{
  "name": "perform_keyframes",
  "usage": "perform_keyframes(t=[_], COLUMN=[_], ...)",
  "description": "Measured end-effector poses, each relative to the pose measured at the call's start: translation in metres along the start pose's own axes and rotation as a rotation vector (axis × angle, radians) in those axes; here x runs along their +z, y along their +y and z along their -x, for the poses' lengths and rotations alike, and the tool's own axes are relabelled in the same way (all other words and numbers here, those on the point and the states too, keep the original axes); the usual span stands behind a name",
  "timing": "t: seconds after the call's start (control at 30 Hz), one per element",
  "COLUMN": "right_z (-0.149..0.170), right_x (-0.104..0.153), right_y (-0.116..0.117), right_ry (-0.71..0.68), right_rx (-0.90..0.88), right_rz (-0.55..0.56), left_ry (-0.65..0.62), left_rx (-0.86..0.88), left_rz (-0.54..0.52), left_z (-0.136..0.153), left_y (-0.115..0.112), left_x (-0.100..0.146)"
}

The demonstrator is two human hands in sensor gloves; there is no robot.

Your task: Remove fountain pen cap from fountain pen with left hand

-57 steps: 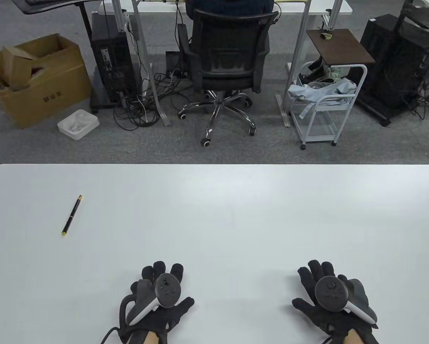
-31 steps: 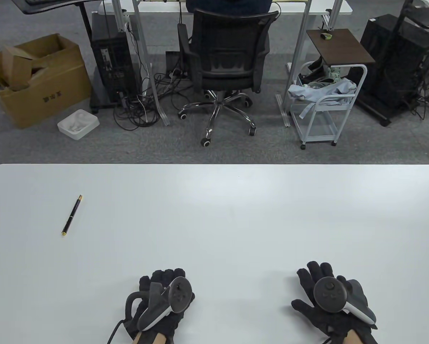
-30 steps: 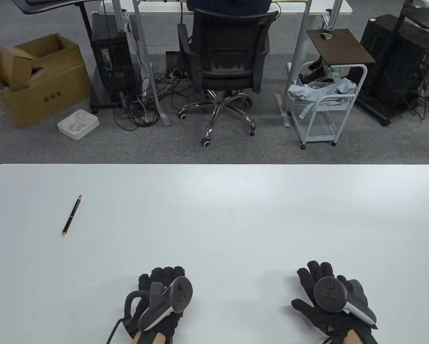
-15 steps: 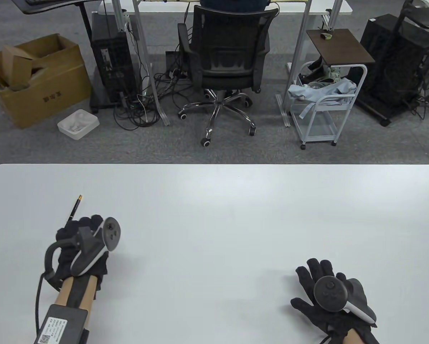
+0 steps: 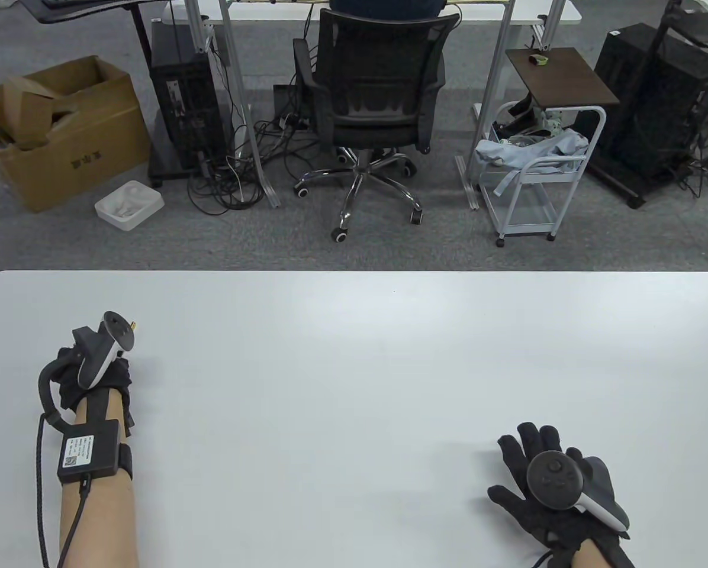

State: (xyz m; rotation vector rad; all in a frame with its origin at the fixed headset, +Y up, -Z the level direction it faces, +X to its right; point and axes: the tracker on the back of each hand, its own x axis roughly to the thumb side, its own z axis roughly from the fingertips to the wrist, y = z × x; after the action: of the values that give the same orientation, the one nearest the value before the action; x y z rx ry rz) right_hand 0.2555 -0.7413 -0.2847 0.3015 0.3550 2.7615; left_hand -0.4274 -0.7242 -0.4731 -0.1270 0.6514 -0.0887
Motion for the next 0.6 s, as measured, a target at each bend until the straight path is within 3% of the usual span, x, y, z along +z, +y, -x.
perform_keyframes(t=[0.3, 0.33, 0.6], right_z=[0.004, 0.003, 0.002], right_x=[-0.006, -0.006, -0.005], right_y=[0.009, 0.009, 0.009], right_ry=[0.005, 0.003, -0.001], right_rx=[0.009, 0.016, 0.028], right_rz=[-0.038, -0.041, -0.033], left_ry=[0.001, 0.015, 0.031], left_rx=[-0.094, -0.076, -0.060], left_rz=[0.069, 0.119, 0.097], left_z=[-0.006, -0.007, -0.009], left_y=[-0.043, -0.042, -0.041], left_x=[-0.021, -0.024, -0.021])
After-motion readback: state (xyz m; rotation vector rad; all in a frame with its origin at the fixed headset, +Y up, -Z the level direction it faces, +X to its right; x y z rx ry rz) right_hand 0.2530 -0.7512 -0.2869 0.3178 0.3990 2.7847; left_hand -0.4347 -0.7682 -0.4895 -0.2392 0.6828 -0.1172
